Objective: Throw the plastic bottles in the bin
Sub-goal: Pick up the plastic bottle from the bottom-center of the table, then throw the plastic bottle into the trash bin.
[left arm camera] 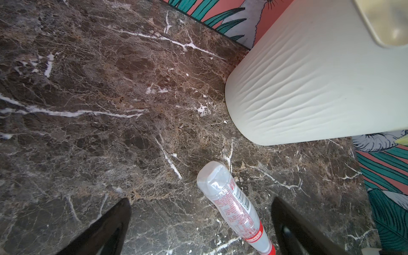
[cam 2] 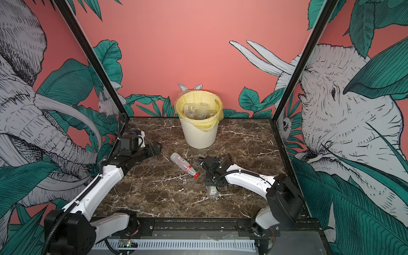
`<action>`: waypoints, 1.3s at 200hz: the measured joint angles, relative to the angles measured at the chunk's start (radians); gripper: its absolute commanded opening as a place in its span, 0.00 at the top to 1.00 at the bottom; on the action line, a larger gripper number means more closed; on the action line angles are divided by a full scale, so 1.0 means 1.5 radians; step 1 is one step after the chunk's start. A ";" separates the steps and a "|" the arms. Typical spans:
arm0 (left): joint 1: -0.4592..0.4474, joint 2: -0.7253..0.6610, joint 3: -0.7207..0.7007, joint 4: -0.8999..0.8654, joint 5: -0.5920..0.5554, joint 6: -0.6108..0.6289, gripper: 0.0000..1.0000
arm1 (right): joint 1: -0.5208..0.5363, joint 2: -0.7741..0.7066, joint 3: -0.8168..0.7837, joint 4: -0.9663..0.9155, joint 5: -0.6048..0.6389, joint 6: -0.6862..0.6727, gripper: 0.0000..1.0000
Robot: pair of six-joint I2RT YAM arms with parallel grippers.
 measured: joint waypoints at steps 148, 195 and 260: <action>0.000 0.016 -0.009 0.011 -0.013 -0.013 0.01 | -0.091 -0.068 0.066 0.036 0.001 -0.057 0.53; 0.000 -0.002 -0.025 0.010 -0.014 -0.017 0.01 | -0.107 -0.111 0.066 0.097 0.000 -0.064 0.53; 0.000 -0.017 -0.041 0.011 -0.013 -0.025 0.01 | -0.119 -0.135 0.066 0.194 -0.010 -0.062 0.53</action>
